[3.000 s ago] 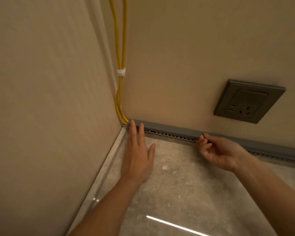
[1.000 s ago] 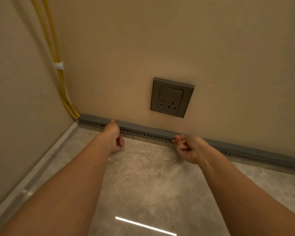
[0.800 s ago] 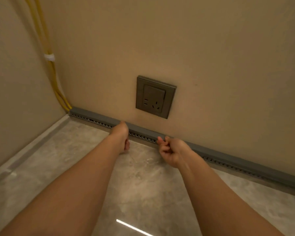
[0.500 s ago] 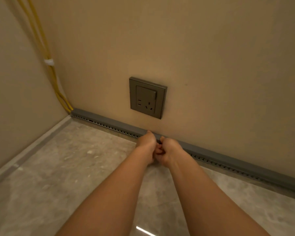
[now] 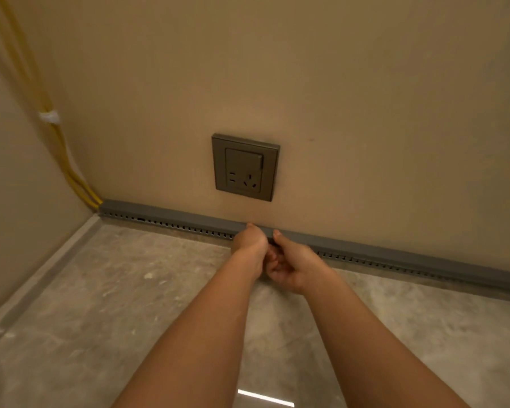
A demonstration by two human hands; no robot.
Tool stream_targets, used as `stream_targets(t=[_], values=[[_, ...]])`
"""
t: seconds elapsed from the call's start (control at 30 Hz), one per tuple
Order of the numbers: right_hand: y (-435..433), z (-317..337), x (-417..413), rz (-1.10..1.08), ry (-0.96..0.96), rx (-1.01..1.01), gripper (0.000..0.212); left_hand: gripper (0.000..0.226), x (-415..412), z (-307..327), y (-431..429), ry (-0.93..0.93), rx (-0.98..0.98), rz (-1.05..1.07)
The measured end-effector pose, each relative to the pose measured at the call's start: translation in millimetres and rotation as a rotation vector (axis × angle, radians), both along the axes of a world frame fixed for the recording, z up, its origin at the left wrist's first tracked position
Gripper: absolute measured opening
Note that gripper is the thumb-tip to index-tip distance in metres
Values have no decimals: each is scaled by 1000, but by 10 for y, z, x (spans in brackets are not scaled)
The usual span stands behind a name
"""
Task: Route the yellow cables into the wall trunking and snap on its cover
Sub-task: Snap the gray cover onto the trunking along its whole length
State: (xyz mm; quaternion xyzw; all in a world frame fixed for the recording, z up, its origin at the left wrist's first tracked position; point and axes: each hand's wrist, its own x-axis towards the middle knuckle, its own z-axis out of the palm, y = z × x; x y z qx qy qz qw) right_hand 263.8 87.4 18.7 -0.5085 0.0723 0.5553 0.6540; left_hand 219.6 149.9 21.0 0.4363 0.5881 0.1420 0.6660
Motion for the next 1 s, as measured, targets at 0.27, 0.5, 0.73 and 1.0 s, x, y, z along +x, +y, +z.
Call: stream_targets(t=[0.27, 0.5, 0.73, 1.0], values=[[-532, 15, 401, -113, -160, -161, 32, 57, -18, 13, 3, -65, -38, 39], [-660, 126, 655, -156, -37, -198, 28, 57, -1, 35, -8, -44, -41, 40], [-568, 136, 686, -68, -21, -196, 37, 62, -8, -36, -51, -6, 33, 27], [-516, 39, 743, 17, -38, -180, 31, 72, 162, -140, -267, 189, 237, 79]])
